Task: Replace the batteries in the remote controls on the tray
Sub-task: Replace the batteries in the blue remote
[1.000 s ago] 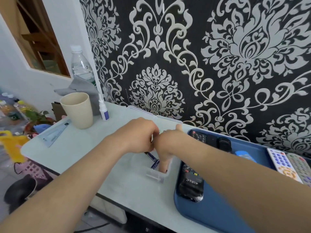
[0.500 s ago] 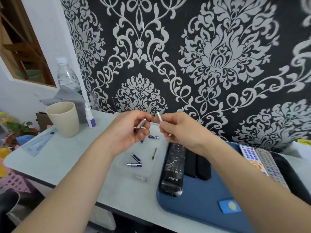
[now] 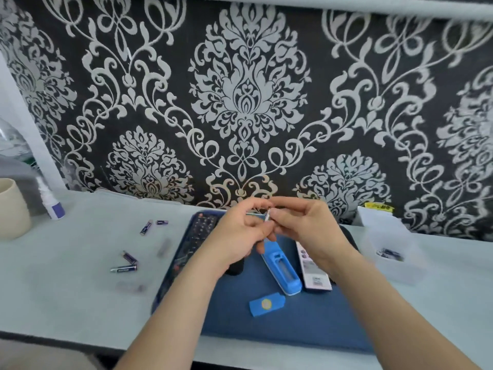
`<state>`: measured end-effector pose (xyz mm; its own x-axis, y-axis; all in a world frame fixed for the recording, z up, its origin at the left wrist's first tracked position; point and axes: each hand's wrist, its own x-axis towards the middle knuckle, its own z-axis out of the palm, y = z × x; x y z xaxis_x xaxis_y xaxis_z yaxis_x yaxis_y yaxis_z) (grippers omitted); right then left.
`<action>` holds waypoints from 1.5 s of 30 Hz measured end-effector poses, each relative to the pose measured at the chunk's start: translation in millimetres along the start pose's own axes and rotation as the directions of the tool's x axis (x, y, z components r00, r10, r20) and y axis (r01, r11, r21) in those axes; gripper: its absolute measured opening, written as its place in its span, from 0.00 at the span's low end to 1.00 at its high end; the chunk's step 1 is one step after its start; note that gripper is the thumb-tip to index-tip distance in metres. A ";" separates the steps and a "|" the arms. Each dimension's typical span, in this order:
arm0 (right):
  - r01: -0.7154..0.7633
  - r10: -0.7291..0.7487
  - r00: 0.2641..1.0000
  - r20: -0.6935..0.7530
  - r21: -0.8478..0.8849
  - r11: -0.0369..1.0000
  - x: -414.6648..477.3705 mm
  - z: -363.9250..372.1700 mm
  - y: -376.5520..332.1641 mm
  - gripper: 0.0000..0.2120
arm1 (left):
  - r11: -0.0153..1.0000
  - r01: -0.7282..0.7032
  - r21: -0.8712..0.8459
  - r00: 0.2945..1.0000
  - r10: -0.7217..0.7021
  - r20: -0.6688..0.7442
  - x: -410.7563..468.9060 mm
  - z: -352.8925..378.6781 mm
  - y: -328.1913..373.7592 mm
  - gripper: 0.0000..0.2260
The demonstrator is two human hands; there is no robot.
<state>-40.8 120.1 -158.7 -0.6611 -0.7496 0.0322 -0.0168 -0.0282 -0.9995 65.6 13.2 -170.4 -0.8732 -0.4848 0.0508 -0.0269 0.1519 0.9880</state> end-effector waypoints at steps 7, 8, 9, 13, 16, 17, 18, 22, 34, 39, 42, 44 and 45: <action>0.051 0.008 0.998 0.060 -0.910 0.411 -5.4 -24.4 50.0 0.16 | 0.996 0.062 -0.058 0.974 -0.073 -0.215 9.0 19.2 -16.3 0.05; 0.069 0.002 0.997 0.073 -0.949 0.307 -7.9 -22.5 56.9 0.17 | 0.994 0.082 -0.076 0.967 -0.098 -0.235 11.9 22.3 -17.1 0.05; 0.091 -0.014 0.996 0.090 -0.964 0.249 -9.2 -18.4 60.4 0.18 | 0.992 0.092 -0.089 0.961 -0.112 -0.252 13.0 23.6 -19.0 0.05; 0.088 -0.035 0.996 0.082 -0.973 0.215 -2.9 -9.0 57.3 0.18 | 0.992 0.128 -0.020 0.948 -0.128 -0.291 17.0 25.8 -25.5 0.06; 0.071 -0.047 0.997 0.061 -0.961 0.266 1.5 -7.3 59.9 0.16 | 0.975 0.136 -0.178 0.946 -0.182 -0.270 17.9 24.8 -23.5 0.06; 0.053 -0.049 0.998 0.039 -0.946 0.319 4.0 -8.2 60.0 0.15 | 0.952 0.130 -0.276 0.945 -0.204 -0.257 18.6 23.5 -23.1 0.06; 0.022 -0.051 0.999 0.001 -0.912 0.410 7.2 -11.1 58.9 0.13 | 0.924 0.120 -0.362 0.945 -0.219 -0.244 19.3 22.8 -21.9 0.07; -0.197 0.187 0.979 -0.079 -0.158 0.968 9.2 -24.2 42.5 0.04 | 0.823 0.062 -0.564 0.949 -0.223 -0.221 19.4 21.2 -20.4 0.12; -0.184 0.155 0.983 0.100 0.456 0.871 -4.4 -31.3 37.2 0.02 | 0.945 -0.082 -0.316 0.936 -0.035 -0.350 18.5 46.9 -16.8 0.07; -0.155 0.140 0.988 0.069 0.530 0.834 -2.5 -38.6 36.7 0.04 | 0.968 -0.015 -0.252 0.970 -0.047 -0.239 15.3 40.7 -12.6 0.09; -0.165 0.119 0.986 0.121 0.537 0.827 -2.6 -41.3 35.5 0.08 | 0.976 0.023 -0.219 0.983 -0.061 -0.170 12.4 44.9 -10.3 0.06; -0.166 0.107 0.984 0.144 0.508 0.845 -2.7 -41.8 37.7 0.11 | 0.983 -0.003 -0.184 0.987 -0.026 -0.157 11.3 46.5 -8.7 0.12; -0.164 0.106 0.984 0.143 0.494 0.854 -2.6 -41.8 39.1 0.13 | 0.991 -0.029 -0.133 0.985 0.006 -0.172 11.1 46.7 -7.9 0.13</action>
<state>-71.1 148.6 -198.2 -0.5448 -0.8354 -0.0732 0.4648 -0.2281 -0.8555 33.5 46.9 -184.4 -0.7765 -0.6249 0.0810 0.0637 0.0499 0.9967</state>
